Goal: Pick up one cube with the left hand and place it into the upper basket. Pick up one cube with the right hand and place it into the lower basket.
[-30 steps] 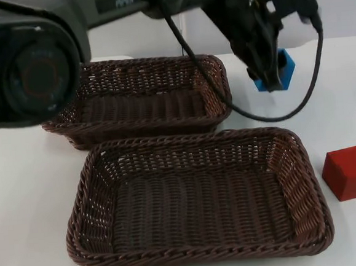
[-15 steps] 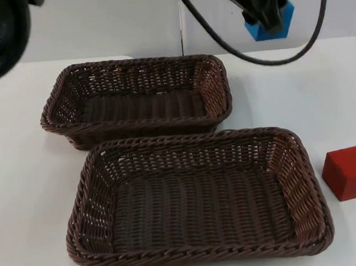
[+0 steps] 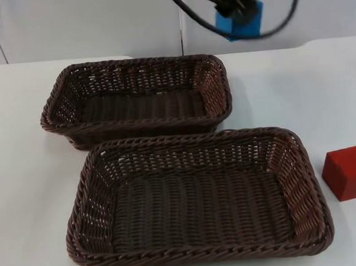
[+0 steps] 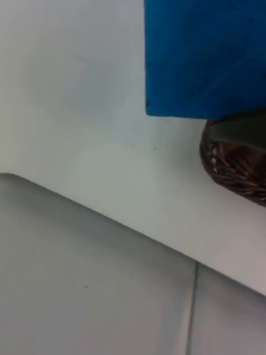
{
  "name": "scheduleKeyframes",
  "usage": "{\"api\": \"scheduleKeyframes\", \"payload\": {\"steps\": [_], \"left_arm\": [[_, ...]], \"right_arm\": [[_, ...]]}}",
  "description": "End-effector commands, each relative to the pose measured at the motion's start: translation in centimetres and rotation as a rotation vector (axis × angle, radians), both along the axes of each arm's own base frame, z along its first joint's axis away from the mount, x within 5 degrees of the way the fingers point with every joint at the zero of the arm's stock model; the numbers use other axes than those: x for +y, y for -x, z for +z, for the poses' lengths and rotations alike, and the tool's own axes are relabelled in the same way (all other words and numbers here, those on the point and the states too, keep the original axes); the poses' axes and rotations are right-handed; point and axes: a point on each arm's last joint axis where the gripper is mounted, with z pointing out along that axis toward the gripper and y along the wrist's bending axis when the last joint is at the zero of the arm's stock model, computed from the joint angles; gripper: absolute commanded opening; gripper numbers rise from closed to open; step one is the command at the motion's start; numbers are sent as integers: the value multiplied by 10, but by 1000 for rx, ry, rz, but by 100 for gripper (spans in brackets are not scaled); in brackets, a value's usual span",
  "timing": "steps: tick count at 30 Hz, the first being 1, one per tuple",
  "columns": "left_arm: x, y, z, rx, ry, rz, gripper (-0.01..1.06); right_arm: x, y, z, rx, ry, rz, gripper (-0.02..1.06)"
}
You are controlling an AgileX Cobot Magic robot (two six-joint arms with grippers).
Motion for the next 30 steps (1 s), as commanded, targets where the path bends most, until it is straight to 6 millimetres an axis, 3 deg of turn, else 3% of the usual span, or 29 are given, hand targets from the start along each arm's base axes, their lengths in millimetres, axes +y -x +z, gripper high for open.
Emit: {"api": "scheduleKeyframes", "payload": {"steps": [1, 4, 12, 16, 30], "left_arm": [[15, -2, 21, 27, 74, 55, 0], [29, -7, 26, 64, 112, 95, 0], [97, -27, 22, 247, 163, 247, 0], [111, -30, 20, 282, 150, 273, 0], [118, -31, 19, 324, 167, 338, 0]], "right_arm": [[0, 1, 0, -4, 6, 1, 105], [0, 1, 0, -4, 6, 1, 105], [0, 1, 0, -4, 6, 1, 105], [0, 1, 0, -4, 6, 1, 105], [0, 1, 0, -4, 6, 1, 105]]}}
